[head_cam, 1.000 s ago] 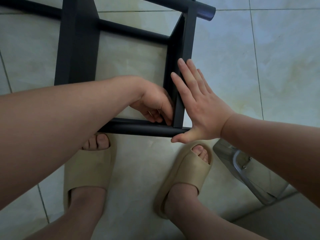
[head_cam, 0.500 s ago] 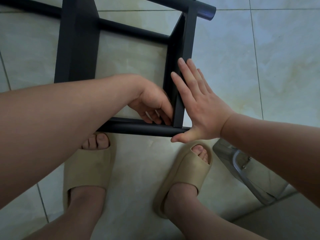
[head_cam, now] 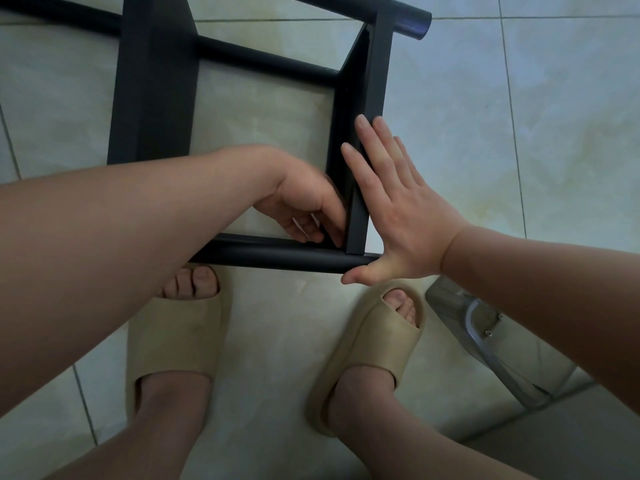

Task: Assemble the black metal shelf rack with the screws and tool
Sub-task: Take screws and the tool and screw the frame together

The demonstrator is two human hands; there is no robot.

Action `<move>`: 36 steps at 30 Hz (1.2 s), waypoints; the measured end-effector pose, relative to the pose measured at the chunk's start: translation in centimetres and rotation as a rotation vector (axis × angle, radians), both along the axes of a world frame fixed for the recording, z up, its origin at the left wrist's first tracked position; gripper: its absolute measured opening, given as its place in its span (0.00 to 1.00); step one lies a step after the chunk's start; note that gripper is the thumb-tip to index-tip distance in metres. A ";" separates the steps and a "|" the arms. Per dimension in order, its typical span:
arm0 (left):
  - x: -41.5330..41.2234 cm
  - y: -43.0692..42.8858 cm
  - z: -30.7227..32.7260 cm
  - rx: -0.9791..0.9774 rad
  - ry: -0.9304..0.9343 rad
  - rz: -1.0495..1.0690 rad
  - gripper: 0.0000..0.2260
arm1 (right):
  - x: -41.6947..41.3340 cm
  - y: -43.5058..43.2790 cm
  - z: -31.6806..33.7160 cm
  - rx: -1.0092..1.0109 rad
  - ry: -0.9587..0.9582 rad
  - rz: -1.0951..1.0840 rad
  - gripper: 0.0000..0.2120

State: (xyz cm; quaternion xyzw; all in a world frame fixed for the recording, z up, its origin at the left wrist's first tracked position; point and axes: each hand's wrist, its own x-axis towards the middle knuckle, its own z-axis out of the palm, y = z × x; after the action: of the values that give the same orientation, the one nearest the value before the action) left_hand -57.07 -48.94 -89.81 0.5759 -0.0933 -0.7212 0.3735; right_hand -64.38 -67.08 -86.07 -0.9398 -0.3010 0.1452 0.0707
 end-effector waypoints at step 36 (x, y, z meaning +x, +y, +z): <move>-0.3 -0.2 0.0 0.014 0.019 -0.013 0.05 | 0.1 0.1 0.1 0.002 0.004 0.004 0.65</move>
State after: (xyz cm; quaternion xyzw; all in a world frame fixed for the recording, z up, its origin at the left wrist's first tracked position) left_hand -57.33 -49.09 -89.79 0.5708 -0.0885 -0.7299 0.3655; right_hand -64.32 -67.01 -85.92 -0.9388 -0.3029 0.1471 0.0722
